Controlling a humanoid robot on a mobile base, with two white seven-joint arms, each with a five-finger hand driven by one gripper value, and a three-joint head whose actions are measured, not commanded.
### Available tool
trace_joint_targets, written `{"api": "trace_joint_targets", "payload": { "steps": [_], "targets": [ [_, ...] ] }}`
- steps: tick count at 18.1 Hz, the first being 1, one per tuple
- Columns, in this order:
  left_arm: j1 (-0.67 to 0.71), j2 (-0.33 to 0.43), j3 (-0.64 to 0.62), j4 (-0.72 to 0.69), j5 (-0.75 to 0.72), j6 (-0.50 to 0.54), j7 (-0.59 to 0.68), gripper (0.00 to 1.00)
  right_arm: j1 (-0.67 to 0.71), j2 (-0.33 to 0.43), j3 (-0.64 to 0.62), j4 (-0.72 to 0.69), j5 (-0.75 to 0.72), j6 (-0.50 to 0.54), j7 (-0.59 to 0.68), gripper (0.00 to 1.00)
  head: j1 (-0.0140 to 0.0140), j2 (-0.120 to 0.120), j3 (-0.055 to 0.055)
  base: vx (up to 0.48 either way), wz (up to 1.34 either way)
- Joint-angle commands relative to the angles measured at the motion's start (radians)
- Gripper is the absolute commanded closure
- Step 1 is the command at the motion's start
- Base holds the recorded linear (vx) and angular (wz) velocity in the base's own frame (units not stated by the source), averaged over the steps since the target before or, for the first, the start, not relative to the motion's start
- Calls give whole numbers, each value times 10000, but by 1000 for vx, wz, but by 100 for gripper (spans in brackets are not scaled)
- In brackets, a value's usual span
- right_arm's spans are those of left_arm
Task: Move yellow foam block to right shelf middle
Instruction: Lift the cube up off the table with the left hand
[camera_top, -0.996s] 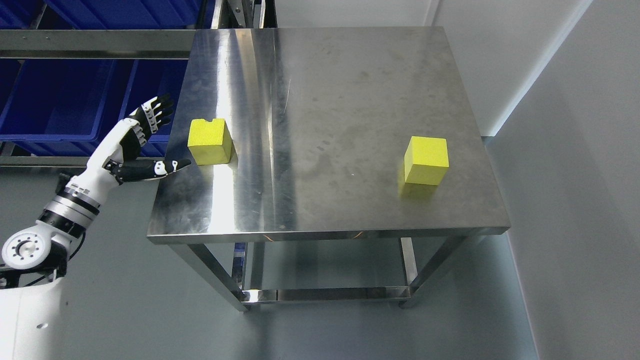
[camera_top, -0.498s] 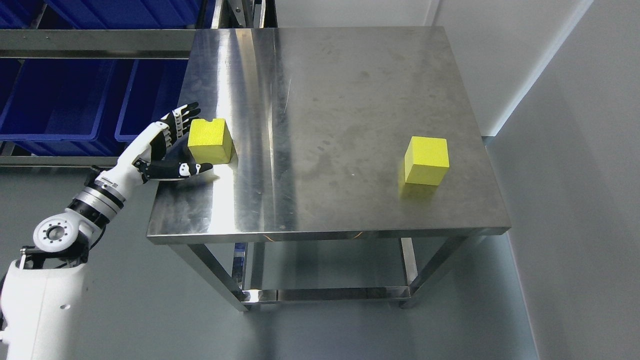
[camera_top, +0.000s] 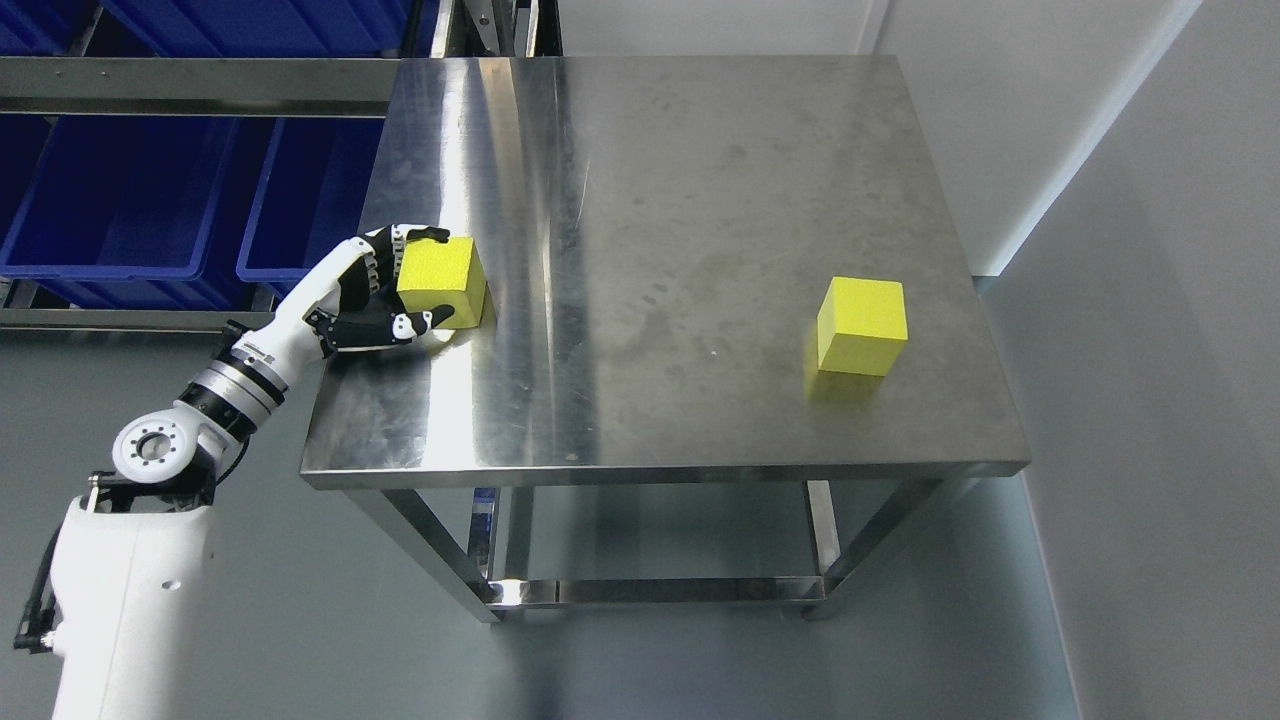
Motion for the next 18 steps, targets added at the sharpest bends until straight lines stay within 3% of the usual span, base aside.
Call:
{"api": "trace_joint_targets", "payload": {
  "steps": [1, 3, 4, 7, 11, 18],
  "targets": [
    [-394, -1308, 922, 678, 17, -487, -53, 67, -15, -175, 0, -175, 0, 6, 1, 0, 0, 0, 0, 9, 46],
    [-807, -2272, 1687, 327, 367, -550, -53, 67, -15, -175, 0, -175, 0, 6, 1, 0, 0, 0, 0, 9, 34],
    [-1068, -2348, 2162, 112, 689, -520, -38, 67, -15, -175, 0, -175, 0, 6, 1, 0, 0, 0, 0, 9, 22],
    [-1606, -2348, 2825, -379, 1212, -581, 587, 67, -15, -175, 0, -175, 0, 6, 1, 0, 0, 0, -1, 10, -33],
    [-1623, -2348, 2811, -1285, 1413, -673, 3532, 66, -15, -175, 0, -175, 0, 6, 1, 0, 0, 0, -1, 11, 3],
    [-903, -2348, 2765, -1915, 1413, -1577, 3629, 66, -30, -175, 0, -175, 0, 6, 1, 0, 0, 0, -1, -4, 4]
  ]
}}
